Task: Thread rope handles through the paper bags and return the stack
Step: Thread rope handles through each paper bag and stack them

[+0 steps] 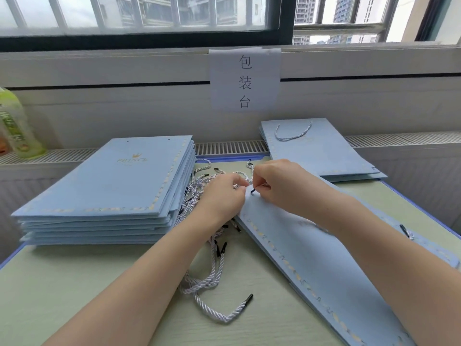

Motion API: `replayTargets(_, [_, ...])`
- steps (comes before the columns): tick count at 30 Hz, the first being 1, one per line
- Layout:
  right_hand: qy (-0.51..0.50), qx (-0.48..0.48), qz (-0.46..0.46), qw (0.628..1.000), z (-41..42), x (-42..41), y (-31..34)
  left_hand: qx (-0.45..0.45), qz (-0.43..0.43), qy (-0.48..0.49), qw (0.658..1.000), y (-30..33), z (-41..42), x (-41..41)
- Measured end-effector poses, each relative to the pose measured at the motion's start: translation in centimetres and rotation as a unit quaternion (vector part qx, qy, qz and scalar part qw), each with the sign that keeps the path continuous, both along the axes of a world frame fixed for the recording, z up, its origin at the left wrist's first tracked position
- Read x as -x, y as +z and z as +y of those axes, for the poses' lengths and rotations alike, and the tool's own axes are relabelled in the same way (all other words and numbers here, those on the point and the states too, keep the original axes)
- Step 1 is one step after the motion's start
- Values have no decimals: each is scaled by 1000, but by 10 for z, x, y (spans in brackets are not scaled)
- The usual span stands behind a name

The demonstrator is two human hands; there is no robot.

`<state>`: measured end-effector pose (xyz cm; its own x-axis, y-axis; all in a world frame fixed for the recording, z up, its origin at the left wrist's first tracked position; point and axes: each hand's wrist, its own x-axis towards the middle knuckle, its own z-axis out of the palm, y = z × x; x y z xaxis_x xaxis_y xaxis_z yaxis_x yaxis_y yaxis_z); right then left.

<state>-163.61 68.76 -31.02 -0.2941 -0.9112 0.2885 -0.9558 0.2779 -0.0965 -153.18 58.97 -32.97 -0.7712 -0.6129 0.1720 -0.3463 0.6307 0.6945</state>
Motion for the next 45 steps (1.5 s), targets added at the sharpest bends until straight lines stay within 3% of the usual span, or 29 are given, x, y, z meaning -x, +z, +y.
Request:
replayTargets(10, [52, 37, 26, 998, 2, -5, 9, -177, 87, -2, 980, 11, -1, -2])
replayTargets(19, [49, 8, 27, 998, 4, -13, 12, -167, 70, -4, 983, 16, -6, -6])
replayTargets(25, [84, -3, 3, 996, 3, -11, 10, -88, -12, -57, 994, 13, -11, -10])
replayTargets(29, [104, 11, -8, 994, 1, -12, 8, -67, -5, -58, 996, 14, -9, -9])
replayTargets(32, [85, 10, 57, 995, -2, -14, 8, -72, 19, -63, 995, 16, -8, -9])
replayTargets(34, [112, 74, 127, 983, -3, -14, 5, -79, 22, -63, 995, 20, -8, -8])
replayTargets(37, [134, 108, 151, 974, -4, -13, 0, -101, 3, -54, 993, 25, -9, -7])
replayTargets(40, [121, 75, 115, 983, -4, -21, 5, -99, -8, -69, 993, 29, -6, -11])
replayTargets(42, [89, 44, 47, 994, -3, -20, 9, -107, -7, -73, 992, 30, -5, -13])
replayTargets(45, [101, 74, -55, 991, 0, -18, 11, -110, -5, -62, 992, 30, -8, -13])
